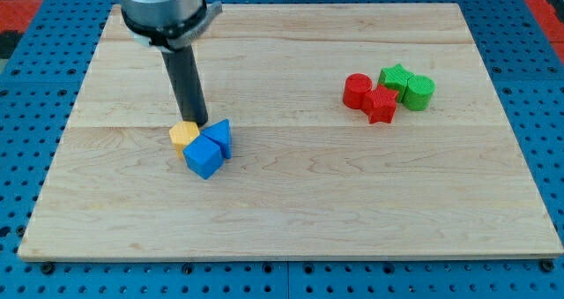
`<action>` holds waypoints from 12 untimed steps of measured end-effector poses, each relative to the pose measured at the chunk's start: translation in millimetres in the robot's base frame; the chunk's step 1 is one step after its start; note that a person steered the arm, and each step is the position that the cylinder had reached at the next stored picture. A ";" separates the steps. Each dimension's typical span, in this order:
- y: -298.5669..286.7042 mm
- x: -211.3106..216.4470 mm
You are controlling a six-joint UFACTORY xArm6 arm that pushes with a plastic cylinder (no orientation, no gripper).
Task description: Move the yellow heart into the blue triangle
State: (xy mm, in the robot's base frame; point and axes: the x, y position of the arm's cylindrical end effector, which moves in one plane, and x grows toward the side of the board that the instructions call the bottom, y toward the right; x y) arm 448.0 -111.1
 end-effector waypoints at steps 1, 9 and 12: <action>-22.1 -15.1; -3.0 -151.2; -15.6 -150.9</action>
State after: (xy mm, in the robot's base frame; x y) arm 297.1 -126.7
